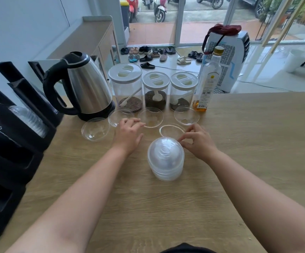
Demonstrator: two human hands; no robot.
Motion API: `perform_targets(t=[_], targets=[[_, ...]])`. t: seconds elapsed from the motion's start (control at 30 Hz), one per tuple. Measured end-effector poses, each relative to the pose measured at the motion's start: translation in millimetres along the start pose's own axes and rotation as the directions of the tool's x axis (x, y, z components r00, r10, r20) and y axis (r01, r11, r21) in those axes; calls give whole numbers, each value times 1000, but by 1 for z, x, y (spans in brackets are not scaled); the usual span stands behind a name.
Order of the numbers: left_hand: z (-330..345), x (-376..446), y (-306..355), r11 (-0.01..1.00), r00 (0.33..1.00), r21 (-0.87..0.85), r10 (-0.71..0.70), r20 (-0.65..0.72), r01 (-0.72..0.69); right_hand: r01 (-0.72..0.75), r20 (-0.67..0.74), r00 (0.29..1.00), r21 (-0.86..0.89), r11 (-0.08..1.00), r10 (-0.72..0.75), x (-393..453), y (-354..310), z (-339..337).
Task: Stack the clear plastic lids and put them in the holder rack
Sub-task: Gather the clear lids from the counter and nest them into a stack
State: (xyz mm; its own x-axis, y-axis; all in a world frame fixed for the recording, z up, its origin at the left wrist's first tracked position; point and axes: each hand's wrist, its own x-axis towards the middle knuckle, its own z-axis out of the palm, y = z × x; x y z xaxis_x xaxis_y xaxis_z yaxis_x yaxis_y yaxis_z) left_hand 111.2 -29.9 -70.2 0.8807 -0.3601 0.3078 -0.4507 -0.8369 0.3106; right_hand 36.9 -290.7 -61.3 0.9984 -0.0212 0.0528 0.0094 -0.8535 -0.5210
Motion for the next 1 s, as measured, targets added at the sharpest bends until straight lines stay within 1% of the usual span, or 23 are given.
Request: perform_targets(t=[0.07, 0.13, 0.2, 0.23, 0.27, 0.33, 0.4, 0.43, 0.47, 0.5, 0.57, 0.6, 0.63, 0.67, 0.7, 0.77, 0.83, 0.87, 0.9, 0.97, 1.0], targets=[[6, 9, 0, 999, 1000, 37, 27, -8, -27, -22, -3, 1000, 175, 984, 23, -2, -1, -6], [11, 18, 0, 999, 1000, 36, 25, 1, -25, -115, 21, 993, 422, 899, 117, -3, -1, -13], [17, 25, -2, 999, 998, 14, 47, -39, -47, -200, 72, 977, 634, 747, 201, -7, 2, -17], [18, 27, -3, 998, 995, -16, 62, -83, -64, -232, 103, 968, 720, 654, 230, -8, 5, -18], [17, 27, 0, 995, 992, -78, 55, -109, -64, -264, 139, 956, 790, 553, 257, -10, 8, -17], [10, 22, 12, 951, 995, -310, -29, -99, -3, -330, 222, 924, 874, 356, 311, -15, 16, -17], [4, 11, 25, 818, 982, -562, -182, -55, 120, -389, 298, 884, 896, 215, 359, -22, 25, -17], [3, 5, 30, 719, 962, -671, -270, -32, 180, -417, 326, 863, 891, 180, 386, -26, 29, -16], [4, -2, 34, 592, 934, -772, -357, 6, 232, -441, 341, 843, 881, 172, 417, -29, 32, -15], [5, -8, 36, 437, 899, -859, -435, 59, 267, -461, 342, 826, 867, 187, 449, -30, 35, -14], [9, -20, 37, 147, 819, -935, -539, 199, 324, -500, 315, 798, 822, 272, 514, -31, 37, -10], [12, -24, 35, 57, 780, -934, -569, 260, 353, -519, 290, 785, 790, 325, 548, -30, 37, -8], [15, -29, 32, -5, 747, -926, -590, 308, 378, -538, 263, 773, 753, 378, 578, -28, 37, -7], [17, -33, 28, -30, 722, -914, -603, 340, 405, -554, 235, 766, 713, 430, 598, -26, 36, -7], [19, -37, 26, -38, 706, -900, -606, 366, 434, -564, 207, 766, 669, 483, 608, -25, 35, -7], [19, -42, 22, -13, 687, -876, -615, 387, 482, -553, 132, 788, 581, 597, 601, -23, 33, -8], [17, -45, 18, 64, 681, -848, -629, 375, 526, -494, 59, 834, 522, 695, 549, -25, 30, -9], [14, -47, 16, 126, 685, -823, -630, 364, 553, -456, 51, 862, 515, 726, 505, -26, 28, -9], [14, -48, 11, 216, 699, -792, -634, 331, 571, -422, 67, 887, 516, 745, 456, -28, 26, -9], [9, -48, 4, 515, 769, -621, -593, 239, 591, -375, 126, 924, 482, 792, 361, -31, 24, -6], [4, -47, 3, 635, 799, -506, -560, 219, 584, -356, 145, 934, 435, 827, 326, -32, 24, -4]])
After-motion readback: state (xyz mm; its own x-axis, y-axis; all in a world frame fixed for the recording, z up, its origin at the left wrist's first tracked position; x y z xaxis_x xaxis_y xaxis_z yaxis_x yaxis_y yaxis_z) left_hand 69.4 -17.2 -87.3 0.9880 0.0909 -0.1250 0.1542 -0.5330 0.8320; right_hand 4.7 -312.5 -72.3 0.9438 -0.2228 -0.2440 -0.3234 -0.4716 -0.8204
